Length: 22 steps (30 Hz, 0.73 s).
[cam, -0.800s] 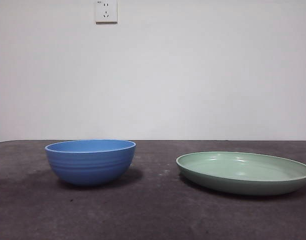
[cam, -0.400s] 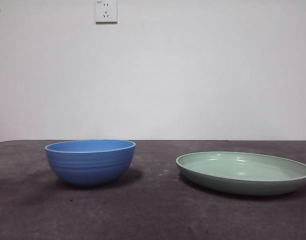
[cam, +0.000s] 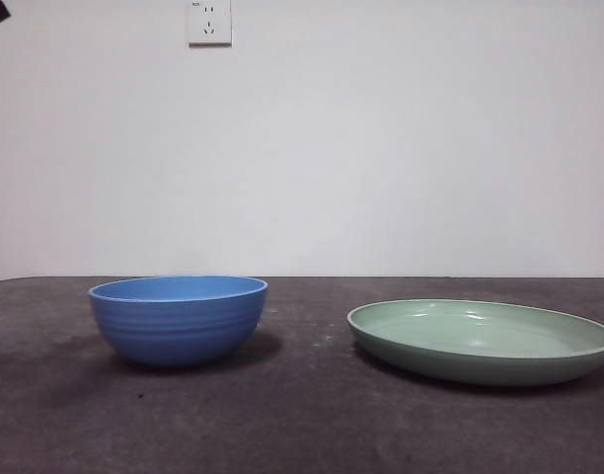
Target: Pick up the blue bowl, put it on the green plate, put it on desk
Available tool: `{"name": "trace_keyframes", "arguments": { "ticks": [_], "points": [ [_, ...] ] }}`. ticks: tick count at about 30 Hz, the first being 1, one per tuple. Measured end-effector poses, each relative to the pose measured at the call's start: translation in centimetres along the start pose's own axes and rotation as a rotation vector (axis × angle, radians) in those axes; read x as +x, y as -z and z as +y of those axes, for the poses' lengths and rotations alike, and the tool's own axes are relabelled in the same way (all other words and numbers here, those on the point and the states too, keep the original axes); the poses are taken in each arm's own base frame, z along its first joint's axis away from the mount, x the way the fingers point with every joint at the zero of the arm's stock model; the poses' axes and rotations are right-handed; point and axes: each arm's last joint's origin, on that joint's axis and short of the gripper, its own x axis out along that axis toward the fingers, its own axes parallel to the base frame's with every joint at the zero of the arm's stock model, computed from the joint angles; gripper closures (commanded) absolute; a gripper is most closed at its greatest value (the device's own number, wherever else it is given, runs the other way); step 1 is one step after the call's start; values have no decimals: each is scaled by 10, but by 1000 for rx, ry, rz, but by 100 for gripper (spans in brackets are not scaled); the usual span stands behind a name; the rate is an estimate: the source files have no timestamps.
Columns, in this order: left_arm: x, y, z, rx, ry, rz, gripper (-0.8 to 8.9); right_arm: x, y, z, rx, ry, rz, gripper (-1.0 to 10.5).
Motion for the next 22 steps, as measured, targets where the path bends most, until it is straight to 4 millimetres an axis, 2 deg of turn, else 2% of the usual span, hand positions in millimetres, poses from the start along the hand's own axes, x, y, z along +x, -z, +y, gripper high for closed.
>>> {"name": "trace_keyframes", "arguments": {
  "ticks": [5,11,17,22],
  "points": [
    [7,-11,1,-18,-10,32,407,0,0,0,0,0,0,569],
    [23,-37,0,2,-90,80,408,0,0,0,1,0,0,569],
    [56,-67,3,23,-200,160,410,0,0,0,0,0,-1,569],
    [96,-81,13,41,-296,228,410,0,-1,0,-2,0,-5,569]
  ]
}}
